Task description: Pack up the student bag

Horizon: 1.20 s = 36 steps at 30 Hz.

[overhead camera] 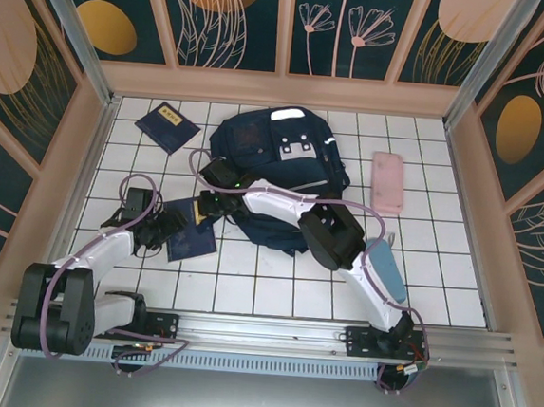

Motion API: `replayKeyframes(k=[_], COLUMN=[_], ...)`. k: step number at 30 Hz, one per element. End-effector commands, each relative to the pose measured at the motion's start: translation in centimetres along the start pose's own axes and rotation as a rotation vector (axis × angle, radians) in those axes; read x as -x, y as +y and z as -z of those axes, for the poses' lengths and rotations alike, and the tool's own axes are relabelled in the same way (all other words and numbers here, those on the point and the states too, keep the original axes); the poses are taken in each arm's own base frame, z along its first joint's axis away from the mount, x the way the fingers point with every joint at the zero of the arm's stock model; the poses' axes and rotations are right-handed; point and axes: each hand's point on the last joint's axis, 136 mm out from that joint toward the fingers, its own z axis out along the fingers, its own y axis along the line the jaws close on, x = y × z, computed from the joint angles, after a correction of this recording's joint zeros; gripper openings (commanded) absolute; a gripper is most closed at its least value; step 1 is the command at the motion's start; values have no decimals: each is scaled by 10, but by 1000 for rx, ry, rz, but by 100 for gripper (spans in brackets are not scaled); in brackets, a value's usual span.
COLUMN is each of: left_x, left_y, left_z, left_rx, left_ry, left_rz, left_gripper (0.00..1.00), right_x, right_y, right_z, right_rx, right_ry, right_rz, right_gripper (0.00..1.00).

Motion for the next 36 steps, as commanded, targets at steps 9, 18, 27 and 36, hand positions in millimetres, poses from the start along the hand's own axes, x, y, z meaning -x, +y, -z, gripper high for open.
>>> replayKeyframes(k=[9,18,27,36], left_x=[11,8,11,51], left_y=[-107,-103,-69,-32], left_z=[49,44,24,43], left_rx=[-450,-470,-275,31], left_ry=[29,34,13,-178], left_rz=[-110,-7,12,-73], left_gripper=[63,60,43,8], right_x=[-42,-38,-33,17], right_y=[-14,-20,-19,11], right_z=[-23,-19,-11,51], right_rx=[69,93,102,185], right_ry=[155,152,140,-7], right_rz=[-92,-130,-136,-65], right_gripper=[30,34,35,48])
